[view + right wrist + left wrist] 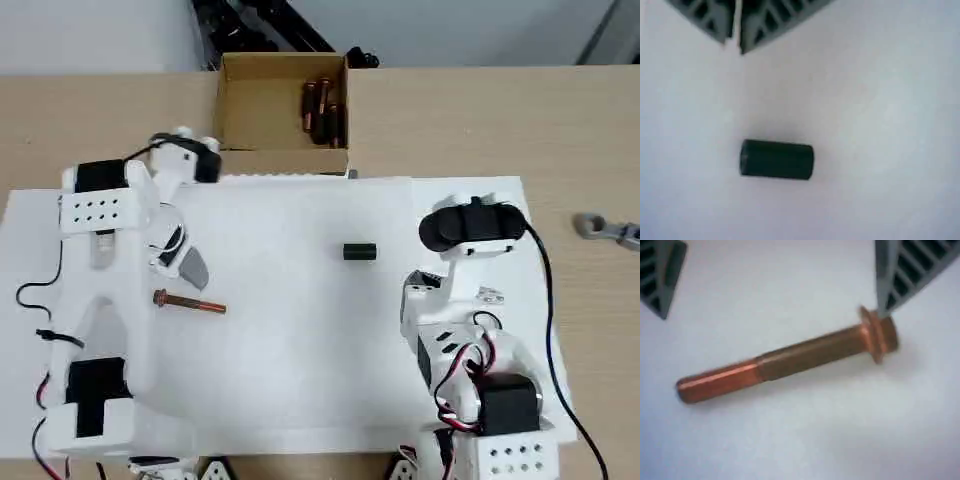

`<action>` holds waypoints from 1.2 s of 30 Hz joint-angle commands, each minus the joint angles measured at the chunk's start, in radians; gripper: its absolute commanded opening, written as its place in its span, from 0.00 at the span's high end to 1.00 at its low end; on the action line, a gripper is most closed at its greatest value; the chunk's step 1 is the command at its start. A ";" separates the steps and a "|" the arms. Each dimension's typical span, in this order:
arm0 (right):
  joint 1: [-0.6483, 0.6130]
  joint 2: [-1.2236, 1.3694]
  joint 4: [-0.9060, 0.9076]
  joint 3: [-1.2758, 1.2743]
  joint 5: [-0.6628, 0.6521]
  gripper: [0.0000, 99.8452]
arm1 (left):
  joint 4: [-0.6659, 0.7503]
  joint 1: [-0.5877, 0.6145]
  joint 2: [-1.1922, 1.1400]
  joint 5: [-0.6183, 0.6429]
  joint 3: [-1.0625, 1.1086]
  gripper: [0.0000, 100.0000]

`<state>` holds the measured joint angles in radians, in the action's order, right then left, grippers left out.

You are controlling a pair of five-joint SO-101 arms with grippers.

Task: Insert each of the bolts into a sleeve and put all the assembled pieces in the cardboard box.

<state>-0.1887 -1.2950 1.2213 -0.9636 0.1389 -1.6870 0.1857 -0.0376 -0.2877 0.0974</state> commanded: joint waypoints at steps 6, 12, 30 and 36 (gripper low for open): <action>-0.151 -0.015 -0.035 0.012 0.011 1.00 | -0.037 -0.020 0.011 0.591 -0.035 0.75; -0.211 -0.007 -0.091 0.009 0.006 1.00 | -0.063 0.060 0.009 0.852 -0.076 0.75; -0.211 0.120 -0.234 0.014 0.012 1.00 | -0.061 0.061 -0.098 0.916 -0.005 0.75; -0.211 0.163 -0.254 0.014 0.011 1.00 | -0.063 0.066 -0.270 0.934 -0.022 0.75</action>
<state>-0.3913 -1.1492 0.9897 -0.9636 0.1389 -1.7238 0.2501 -0.2800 0.6406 0.0959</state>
